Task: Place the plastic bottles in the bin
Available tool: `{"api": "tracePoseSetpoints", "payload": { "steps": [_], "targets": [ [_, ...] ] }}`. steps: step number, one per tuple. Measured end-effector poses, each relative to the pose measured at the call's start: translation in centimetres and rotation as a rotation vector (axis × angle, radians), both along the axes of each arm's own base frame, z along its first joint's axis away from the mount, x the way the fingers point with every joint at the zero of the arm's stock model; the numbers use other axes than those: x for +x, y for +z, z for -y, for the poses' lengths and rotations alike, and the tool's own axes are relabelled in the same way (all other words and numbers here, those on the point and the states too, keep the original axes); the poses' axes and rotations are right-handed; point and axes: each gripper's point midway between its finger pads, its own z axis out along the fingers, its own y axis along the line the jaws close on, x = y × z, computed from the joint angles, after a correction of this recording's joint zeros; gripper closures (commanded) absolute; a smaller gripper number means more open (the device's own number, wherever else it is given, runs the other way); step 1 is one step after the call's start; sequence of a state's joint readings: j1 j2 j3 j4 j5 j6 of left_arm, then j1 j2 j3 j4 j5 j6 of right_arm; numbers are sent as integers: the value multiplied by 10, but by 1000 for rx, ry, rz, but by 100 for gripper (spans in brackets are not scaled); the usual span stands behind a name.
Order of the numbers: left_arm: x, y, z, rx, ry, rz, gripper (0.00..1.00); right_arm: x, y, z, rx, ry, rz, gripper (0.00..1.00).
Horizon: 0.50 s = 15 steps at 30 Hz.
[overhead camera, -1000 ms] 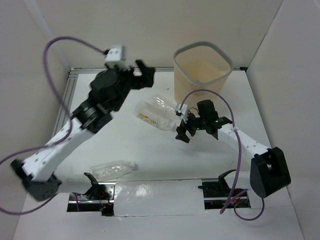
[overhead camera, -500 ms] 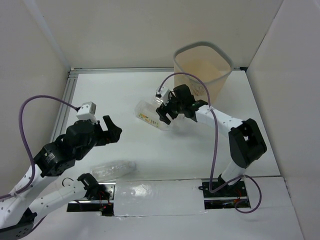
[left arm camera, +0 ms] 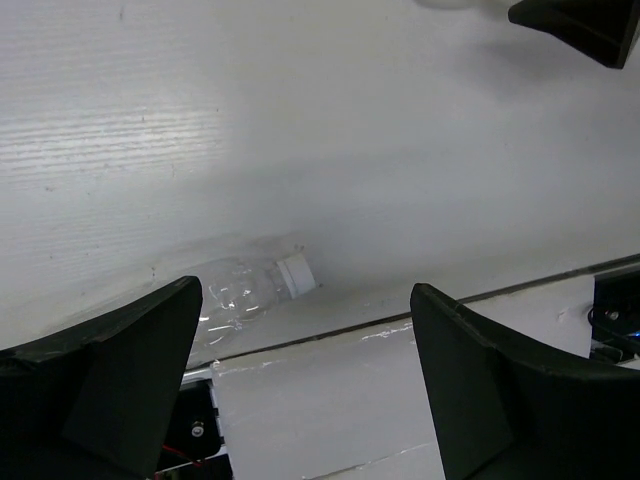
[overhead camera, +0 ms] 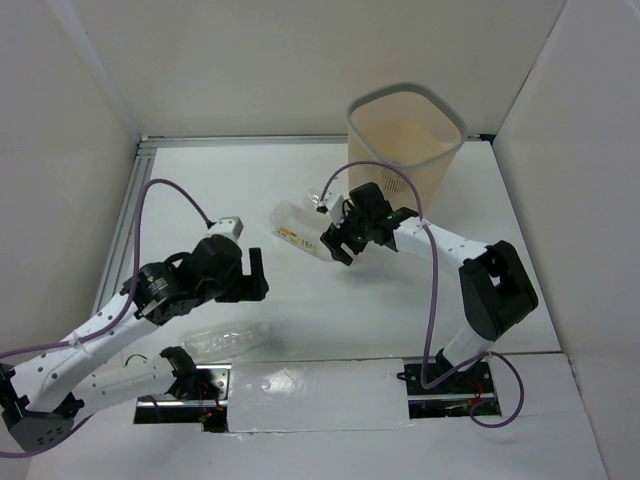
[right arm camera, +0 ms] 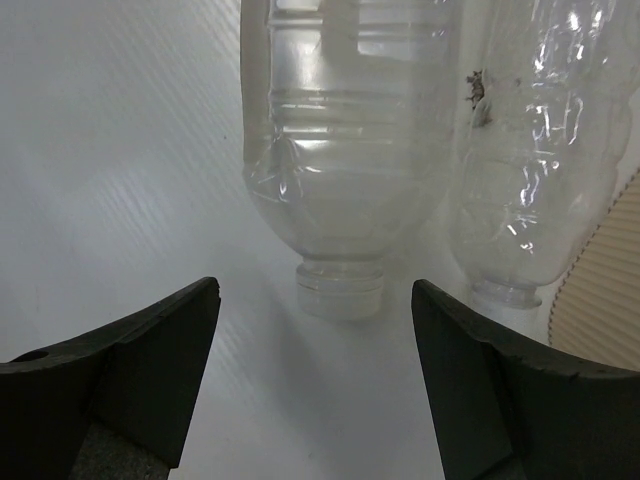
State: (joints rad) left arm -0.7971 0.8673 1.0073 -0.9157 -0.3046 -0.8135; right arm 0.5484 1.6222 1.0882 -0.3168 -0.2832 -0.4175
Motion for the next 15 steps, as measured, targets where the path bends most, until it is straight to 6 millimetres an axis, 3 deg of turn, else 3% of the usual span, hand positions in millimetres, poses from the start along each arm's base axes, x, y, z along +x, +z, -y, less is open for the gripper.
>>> {"api": "tracePoseSetpoints", "payload": {
  "steps": [5, 15],
  "targets": [
    [-6, -6, 9, 5, -41, -28, 2, -6, -16, 9, -34, 11, -22, 19],
    [-13, -8, 7, -27, -33, -34, 2, -4, -51, 12, -86, 26, -60, 28]
  ]
}}
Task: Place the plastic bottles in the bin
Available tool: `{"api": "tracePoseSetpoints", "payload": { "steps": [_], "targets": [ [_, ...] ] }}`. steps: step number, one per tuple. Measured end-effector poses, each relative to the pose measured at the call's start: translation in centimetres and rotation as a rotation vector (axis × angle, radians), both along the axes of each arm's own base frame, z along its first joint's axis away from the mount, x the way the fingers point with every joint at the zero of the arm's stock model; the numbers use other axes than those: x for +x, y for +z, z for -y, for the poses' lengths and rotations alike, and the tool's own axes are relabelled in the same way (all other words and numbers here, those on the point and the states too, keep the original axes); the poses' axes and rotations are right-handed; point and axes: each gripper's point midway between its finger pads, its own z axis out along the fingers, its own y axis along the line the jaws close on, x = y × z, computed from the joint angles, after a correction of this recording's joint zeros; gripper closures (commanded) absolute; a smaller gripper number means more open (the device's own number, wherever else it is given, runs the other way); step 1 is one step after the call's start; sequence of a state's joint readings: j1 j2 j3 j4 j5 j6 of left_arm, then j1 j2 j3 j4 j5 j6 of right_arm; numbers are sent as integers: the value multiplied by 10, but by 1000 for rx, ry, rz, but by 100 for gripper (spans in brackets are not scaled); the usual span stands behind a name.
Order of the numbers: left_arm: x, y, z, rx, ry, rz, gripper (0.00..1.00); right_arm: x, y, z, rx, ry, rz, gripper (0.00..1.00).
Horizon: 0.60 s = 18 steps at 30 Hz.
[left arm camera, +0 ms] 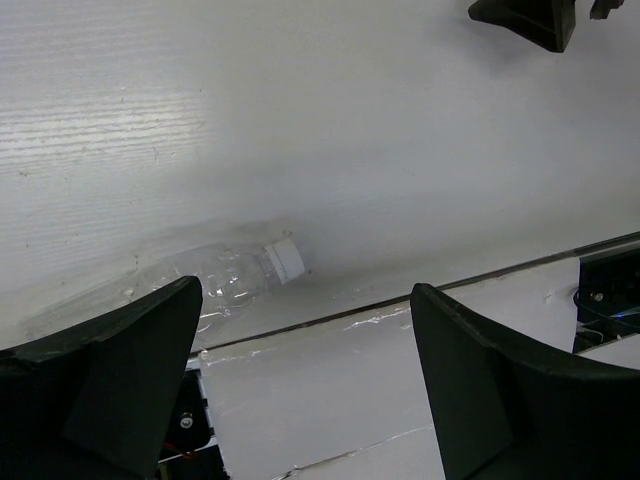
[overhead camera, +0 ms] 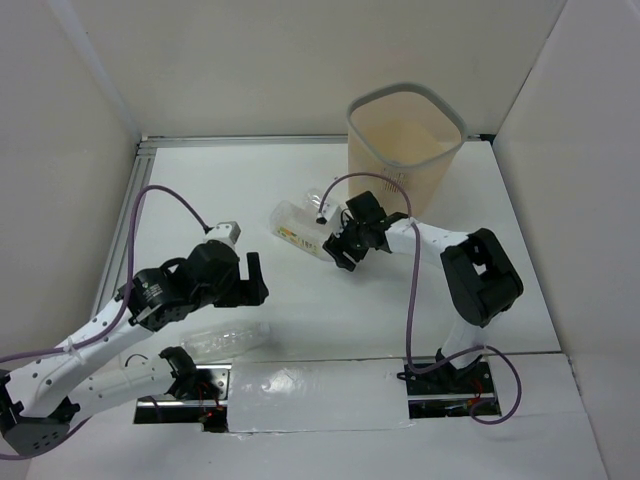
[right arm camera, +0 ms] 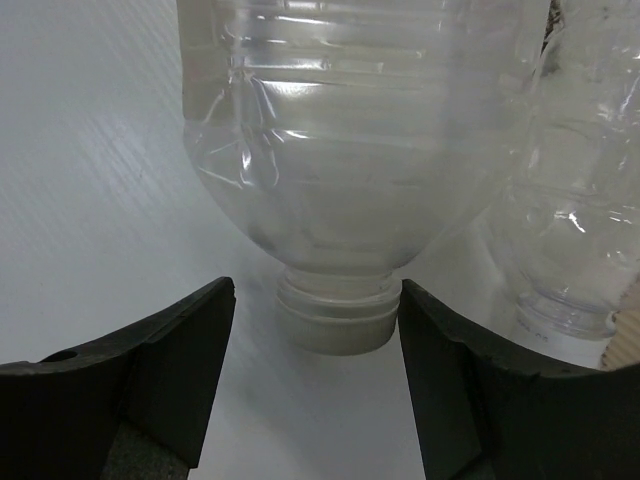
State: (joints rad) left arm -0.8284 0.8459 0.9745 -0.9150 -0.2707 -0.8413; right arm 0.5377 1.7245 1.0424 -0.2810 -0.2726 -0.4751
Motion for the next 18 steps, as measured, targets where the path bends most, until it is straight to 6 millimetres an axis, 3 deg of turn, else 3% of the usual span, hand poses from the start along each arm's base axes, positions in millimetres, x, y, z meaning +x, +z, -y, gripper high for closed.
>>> {"api": "tracePoseSetpoints", "payload": {
  "steps": [5, 9, 12, 17, 18],
  "targets": [
    [0, 0, 0, -3, 2, 0, 3, 1, -8, 0, -5, 5, -1, 40],
    [-1, 0, 1, -10, 1, -5, 3, 5, -6, -3, 8, 6, 20, 44],
    [-2, -2, 3, -22, 8, -17, 5, 7, -5, -4, 15, 4, 27, 58],
    [-5, -9, 3, -21, 5, -35, 5, 6, -3, -8, 34, 7, 17, 92],
    [-6, -10, 3, -21, 3, -38, 5, 6, -1, -10, 39, 12, 14, 94]
  ]
}}
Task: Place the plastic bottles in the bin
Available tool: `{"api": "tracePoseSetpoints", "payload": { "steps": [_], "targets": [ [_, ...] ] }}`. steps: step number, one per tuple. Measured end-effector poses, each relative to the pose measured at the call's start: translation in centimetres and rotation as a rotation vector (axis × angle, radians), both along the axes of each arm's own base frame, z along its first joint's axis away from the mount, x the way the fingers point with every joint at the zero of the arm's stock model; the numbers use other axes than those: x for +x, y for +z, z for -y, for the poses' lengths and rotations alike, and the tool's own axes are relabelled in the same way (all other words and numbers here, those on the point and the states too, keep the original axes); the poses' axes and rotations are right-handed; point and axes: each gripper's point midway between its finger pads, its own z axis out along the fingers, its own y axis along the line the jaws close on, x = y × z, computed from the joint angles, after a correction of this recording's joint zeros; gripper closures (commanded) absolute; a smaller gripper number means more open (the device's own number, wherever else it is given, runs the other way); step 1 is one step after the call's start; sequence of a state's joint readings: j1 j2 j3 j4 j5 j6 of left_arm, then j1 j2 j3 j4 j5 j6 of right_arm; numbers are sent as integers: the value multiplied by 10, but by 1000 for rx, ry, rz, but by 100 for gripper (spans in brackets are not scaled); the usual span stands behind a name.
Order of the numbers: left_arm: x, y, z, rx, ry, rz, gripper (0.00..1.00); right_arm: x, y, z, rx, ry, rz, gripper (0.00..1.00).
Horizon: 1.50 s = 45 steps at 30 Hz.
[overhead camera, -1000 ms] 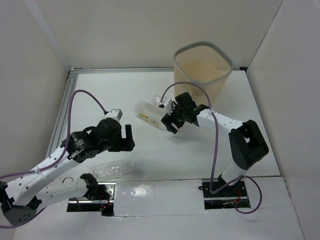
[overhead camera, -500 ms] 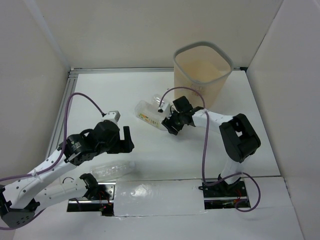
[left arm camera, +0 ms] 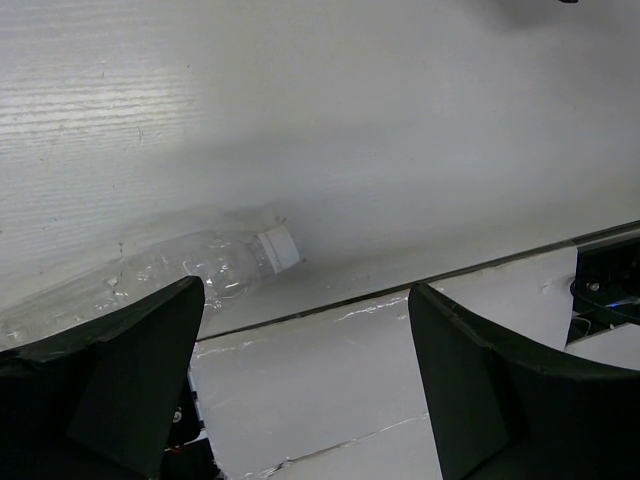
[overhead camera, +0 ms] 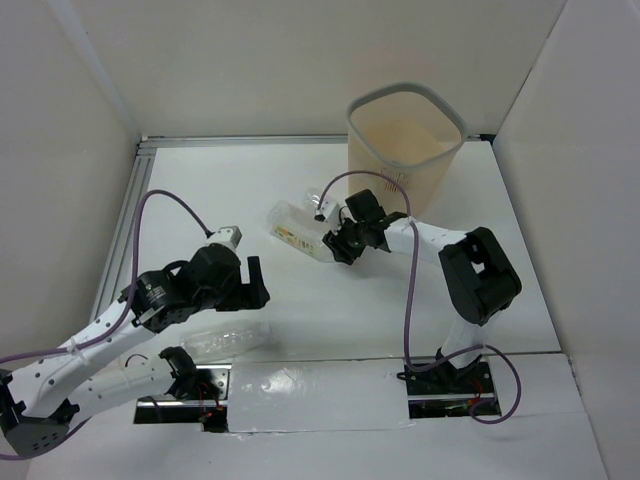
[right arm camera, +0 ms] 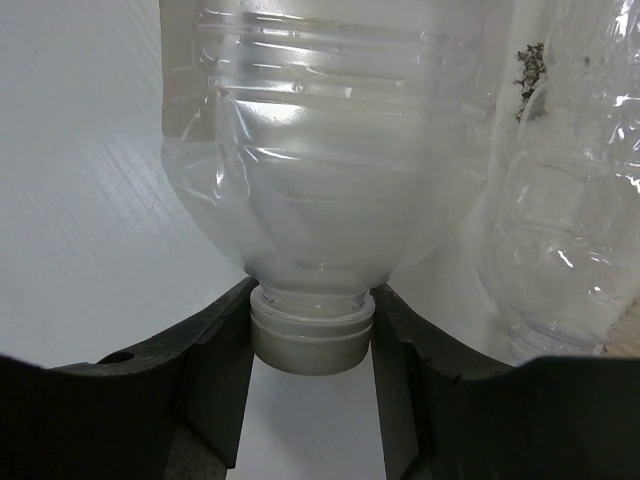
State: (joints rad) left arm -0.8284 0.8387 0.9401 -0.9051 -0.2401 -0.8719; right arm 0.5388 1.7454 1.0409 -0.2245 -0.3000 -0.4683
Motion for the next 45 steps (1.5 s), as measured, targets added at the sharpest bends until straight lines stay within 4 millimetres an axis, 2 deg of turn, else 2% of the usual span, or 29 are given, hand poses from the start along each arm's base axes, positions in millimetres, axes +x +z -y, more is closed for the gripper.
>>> {"api": "tracePoseSetpoints", "payload": {
  "steps": [1, 5, 8, 14, 18, 20, 24, 28, 31, 34, 36, 38, 40, 42, 43, 45],
  "targets": [
    [-1, -1, 0, -2, -2, -1, 5, 0, 2, -2, 6, 4, -2, 99],
    [-3, -4, 0, -14, -2, -5, 5, 1, 19, -11, 37, 26, 0, 100],
    [-2, 0, 5, -49, -13, 15, 6, 2, 51, -23, 83, 58, 22, 100],
    [-5, 13, 15, -156, -64, 81, 6, 23, 160, -47, 228, 109, 191, 100],
    [-4, 19, 22, -190, -95, 105, 6, 29, 229, -48, 312, 123, 308, 100],
    [-3, 20, 25, -199, -106, 109, 6, 33, 255, -42, 338, 114, 354, 100],
    [-1, 18, 30, -205, -114, 108, 6, 42, 291, -23, 361, 74, 425, 100],
    [-1, 18, 32, -212, -118, 111, 6, 56, 316, 10, 359, -5, 489, 100],
    [0, 18, 33, -215, -120, 111, 6, 77, 337, 57, 347, -110, 553, 100],
    [0, 17, 33, -216, -122, 109, 6, 89, 350, 116, 314, -233, 602, 100],
    [1, 16, 35, -216, -122, 109, 6, 89, 355, 152, 286, -304, 624, 100],
    [3, 13, 38, -209, -122, 101, 6, 84, 361, 179, 259, -350, 647, 100],
    [6, 8, 41, -200, -122, 90, 6, 76, 365, 192, 241, -365, 668, 100],
    [10, 4, 45, -191, -121, 81, 5, 67, 366, 198, 230, -361, 680, 90],
    [12, 1, 48, -184, -119, 72, 3, 63, 366, 198, 225, -355, 682, 74],
    [17, -3, 51, -170, -111, 60, 3, 59, 364, 197, 222, -335, 678, 48]
  ]
}}
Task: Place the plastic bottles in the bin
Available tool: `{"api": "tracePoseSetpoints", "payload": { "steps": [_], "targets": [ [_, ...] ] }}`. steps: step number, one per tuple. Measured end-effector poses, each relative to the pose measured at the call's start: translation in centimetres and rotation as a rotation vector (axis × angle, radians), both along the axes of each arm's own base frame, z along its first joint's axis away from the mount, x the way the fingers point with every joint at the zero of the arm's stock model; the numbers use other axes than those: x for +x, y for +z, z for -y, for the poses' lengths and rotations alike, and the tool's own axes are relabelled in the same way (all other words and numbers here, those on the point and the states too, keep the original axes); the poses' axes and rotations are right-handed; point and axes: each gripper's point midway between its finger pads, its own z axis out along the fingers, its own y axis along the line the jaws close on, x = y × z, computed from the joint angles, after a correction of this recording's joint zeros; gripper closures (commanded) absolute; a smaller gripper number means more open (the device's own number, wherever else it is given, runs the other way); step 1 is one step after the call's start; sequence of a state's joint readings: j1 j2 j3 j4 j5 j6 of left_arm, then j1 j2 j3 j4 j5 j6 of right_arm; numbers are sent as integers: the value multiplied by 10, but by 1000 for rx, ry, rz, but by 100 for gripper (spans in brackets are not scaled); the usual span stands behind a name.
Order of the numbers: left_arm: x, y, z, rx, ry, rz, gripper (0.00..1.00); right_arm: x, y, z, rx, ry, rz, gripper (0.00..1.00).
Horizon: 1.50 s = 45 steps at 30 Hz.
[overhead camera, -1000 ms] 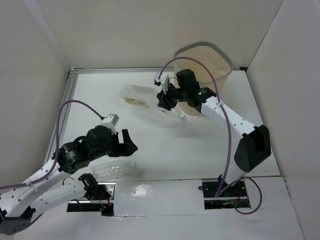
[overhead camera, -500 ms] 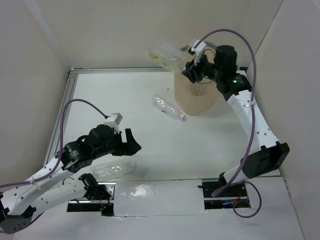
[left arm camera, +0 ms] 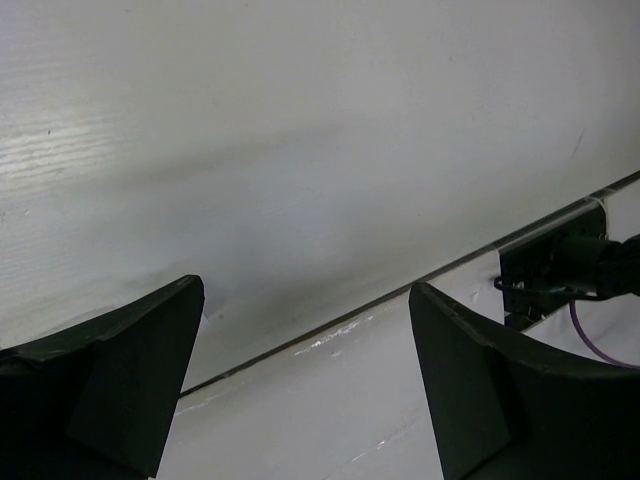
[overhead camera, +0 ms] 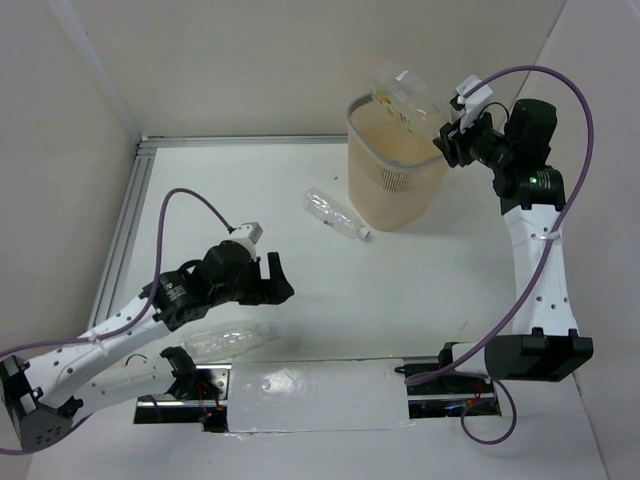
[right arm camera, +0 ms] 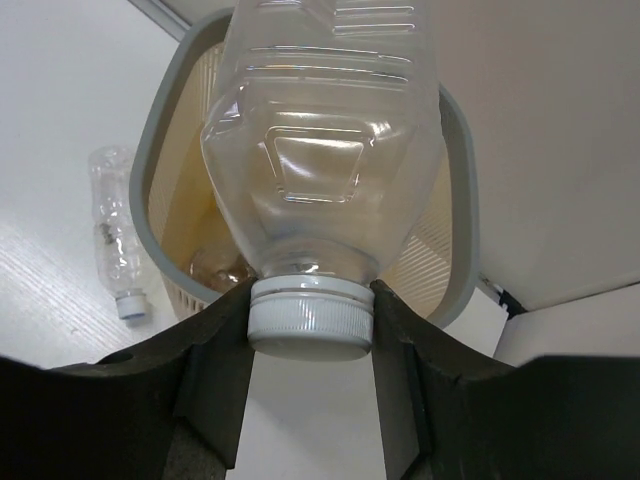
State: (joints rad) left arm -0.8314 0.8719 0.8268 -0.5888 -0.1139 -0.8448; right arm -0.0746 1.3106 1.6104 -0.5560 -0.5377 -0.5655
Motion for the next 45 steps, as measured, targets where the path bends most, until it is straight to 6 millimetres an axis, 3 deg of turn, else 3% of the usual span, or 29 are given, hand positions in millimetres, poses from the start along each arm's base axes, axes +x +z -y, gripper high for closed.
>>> {"api": "tracePoseSetpoints", "payload": {
  "steps": [2, 4, 8, 12, 13, 16, 17, 18, 19, 21, 23, 24, 25, 26, 27, 28, 31, 39, 45],
  "targets": [
    [9, -2, 7, 7, 20, -7, 2, 0, -5, -1, -5, 12, -14, 26],
    [19, 0, 17, 5, 52, -17, 2, 2, -11, 1, -1, 13, -34, 19],
    [39, 6, 37, -17, 111, -36, 2, 10, -22, 12, 10, -13, -67, 15],
    [43, 17, 49, -36, 140, -39, 2, 15, -30, 24, 28, -42, -96, 13],
    [42, 21, 50, -40, 151, -41, 2, 14, -30, 23, 37, -29, -100, 15],
    [31, 30, 48, -38, 207, -70, 1, 4, -24, 16, 43, 55, -97, 34],
    [25, 31, 47, -44, 248, -100, 1, -2, -20, 9, 36, 111, -85, 43],
    [16, 32, 45, -47, 295, -140, 1, -12, -16, 1, 37, 182, -78, 65],
    [7, 31, 43, -49, 330, -173, 1, -20, -14, -8, 32, 236, -65, 75],
    [-14, 29, 38, -60, 428, -266, 1, -40, -9, -33, 55, 347, -59, 84],
    [-34, 20, 31, -42, 511, -354, 1, -64, -11, -64, 67, 457, -57, 84],
    [-42, 15, 27, -21, 539, -382, 1, -76, -15, -82, 70, 506, -65, 78],
    [-50, 9, 21, 12, 566, -408, 1, -88, -23, -100, 67, 550, -82, 67],
    [-57, 1, 16, 49, 591, -430, 1, -101, -32, -118, 66, 596, -107, 48],
    [-62, -5, 11, 79, 609, -445, 1, -115, -42, -138, 62, 649, -138, 41],
    [-66, -11, 6, 106, 624, -454, 1, -125, -53, -152, 53, 680, -165, 36],
    [-76, -32, -12, 188, 668, -472, 1, -145, -88, -180, 36, 735, -270, 32],
    [-80, -78, -64, 361, 818, -494, 1, -161, -178, -178, 26, 680, -523, 26],
    [-84, -97, -81, 431, 851, -494, 1, -172, -202, -172, 7, 676, -562, 24]
  ]
}}
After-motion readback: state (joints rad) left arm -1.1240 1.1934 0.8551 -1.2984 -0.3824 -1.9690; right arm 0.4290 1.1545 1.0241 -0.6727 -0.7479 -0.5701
